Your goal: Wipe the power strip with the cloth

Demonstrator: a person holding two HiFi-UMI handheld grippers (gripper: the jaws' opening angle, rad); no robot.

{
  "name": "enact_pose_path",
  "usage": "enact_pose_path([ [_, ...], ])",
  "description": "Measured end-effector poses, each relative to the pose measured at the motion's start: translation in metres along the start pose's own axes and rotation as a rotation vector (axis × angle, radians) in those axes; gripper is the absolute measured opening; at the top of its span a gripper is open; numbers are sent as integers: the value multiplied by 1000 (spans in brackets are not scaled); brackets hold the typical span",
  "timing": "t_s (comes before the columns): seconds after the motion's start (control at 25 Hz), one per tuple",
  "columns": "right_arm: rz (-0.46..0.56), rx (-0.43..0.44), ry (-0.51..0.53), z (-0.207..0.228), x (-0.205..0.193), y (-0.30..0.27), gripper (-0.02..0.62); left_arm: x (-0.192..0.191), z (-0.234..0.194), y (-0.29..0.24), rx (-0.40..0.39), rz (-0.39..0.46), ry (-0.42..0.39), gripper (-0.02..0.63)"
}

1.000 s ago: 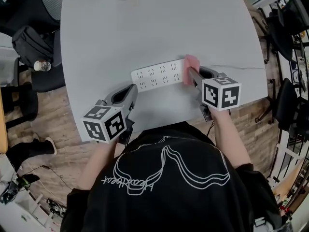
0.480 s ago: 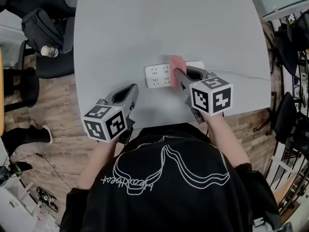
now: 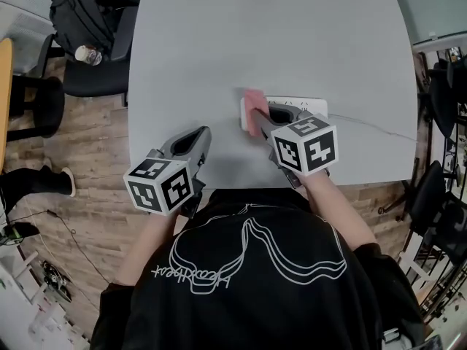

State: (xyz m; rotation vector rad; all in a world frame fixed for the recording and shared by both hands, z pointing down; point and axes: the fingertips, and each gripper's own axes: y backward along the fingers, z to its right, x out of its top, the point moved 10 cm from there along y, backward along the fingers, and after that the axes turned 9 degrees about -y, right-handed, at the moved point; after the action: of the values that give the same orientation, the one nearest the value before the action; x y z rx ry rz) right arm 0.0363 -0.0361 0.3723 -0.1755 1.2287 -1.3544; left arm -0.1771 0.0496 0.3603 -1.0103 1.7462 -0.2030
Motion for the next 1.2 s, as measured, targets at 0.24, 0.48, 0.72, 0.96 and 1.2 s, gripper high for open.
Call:
enact_pose_path([
  [0.24,-54,1,30,-6,-3,-17,43,-7,-9,9,27,5,26,14],
  [0.48,-87,-23,68,-9,-4,-31,43,-9,-16,13,38,5,38,14],
  [0.72,-91,-40,91,-9,-6,-31,43,-11,-15,14,44,5,45,14],
  [0.96,-94,-37,79,-8,-5,-33,43,-11,-17,10,35,-2,45,14],
  [1.2,-90,-44,75,-3,-7,-30,43,-8,-15,4,24,-6,34,14],
])
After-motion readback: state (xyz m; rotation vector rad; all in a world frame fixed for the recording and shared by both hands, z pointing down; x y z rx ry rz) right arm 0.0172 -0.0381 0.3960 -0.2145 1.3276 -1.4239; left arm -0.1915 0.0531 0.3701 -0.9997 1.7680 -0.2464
